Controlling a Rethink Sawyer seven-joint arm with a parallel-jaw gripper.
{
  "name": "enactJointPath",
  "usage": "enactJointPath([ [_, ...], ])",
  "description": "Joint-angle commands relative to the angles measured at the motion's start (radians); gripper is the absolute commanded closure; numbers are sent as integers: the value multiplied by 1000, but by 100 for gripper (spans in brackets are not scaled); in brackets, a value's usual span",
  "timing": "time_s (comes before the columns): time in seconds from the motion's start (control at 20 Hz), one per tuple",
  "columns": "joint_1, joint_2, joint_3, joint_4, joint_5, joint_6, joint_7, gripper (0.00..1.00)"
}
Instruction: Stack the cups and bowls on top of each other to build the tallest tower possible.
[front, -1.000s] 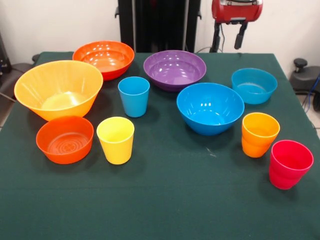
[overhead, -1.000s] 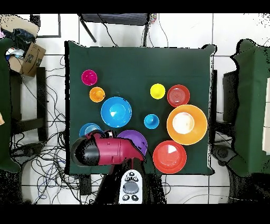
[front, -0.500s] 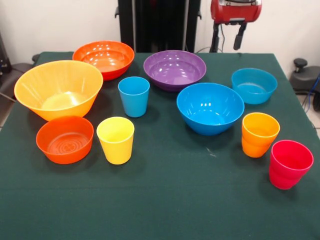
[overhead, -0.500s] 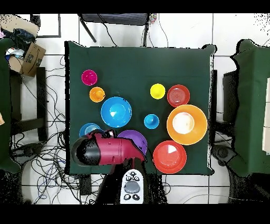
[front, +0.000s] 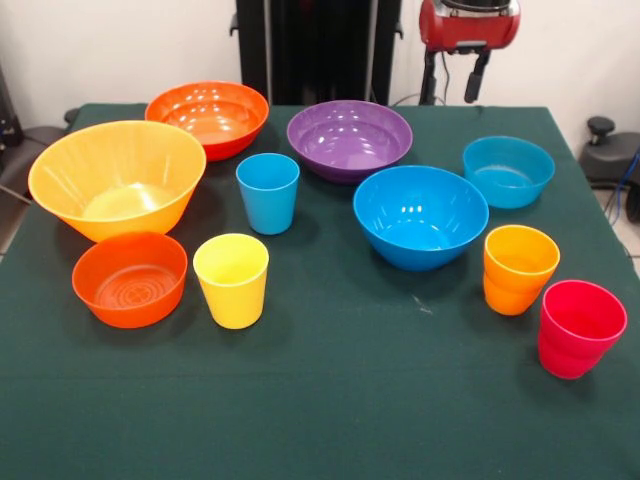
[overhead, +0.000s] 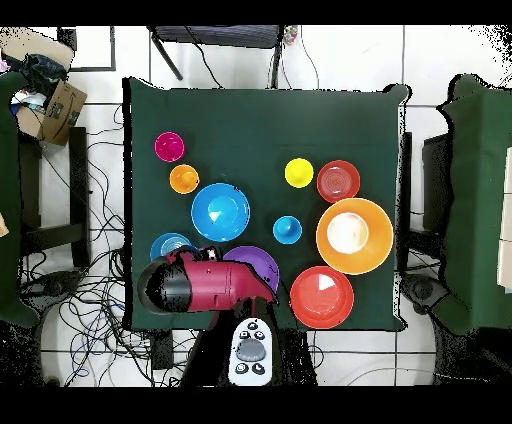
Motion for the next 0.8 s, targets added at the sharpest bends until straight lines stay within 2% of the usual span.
enactJointPath([
  [0.05, -11, 59, 62, -22, -39, -72, 126, 0],
  [0.55, -10, 67, 78, -22, -26, -71, 132, 0],
  [0.8, 58, 89, 53, -35, 4, -85, 190, 0],
])
